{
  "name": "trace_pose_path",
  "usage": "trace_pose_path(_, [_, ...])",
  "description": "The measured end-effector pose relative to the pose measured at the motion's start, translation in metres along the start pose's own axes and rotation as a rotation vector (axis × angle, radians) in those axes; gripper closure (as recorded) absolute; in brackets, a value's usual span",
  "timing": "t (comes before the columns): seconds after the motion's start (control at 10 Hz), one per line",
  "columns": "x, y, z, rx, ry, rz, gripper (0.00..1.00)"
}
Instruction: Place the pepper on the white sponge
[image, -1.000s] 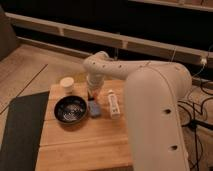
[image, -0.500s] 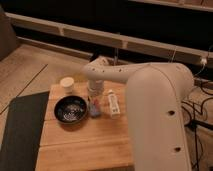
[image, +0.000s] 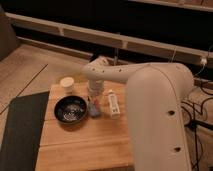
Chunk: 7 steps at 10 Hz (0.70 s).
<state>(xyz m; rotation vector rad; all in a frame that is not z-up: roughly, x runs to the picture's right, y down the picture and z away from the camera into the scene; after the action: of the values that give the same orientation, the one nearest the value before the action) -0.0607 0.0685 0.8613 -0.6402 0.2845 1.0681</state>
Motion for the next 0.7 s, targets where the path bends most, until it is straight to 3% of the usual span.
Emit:
trace_pose_path(0.4, [-0.006, 0.003, -0.004, 0.029, -0.005, -0.017, 1.00])
trace_pose_path(0.7, [-0.002, 0.005, 0.010, 0.038, 0.018, -0.018, 1.00])
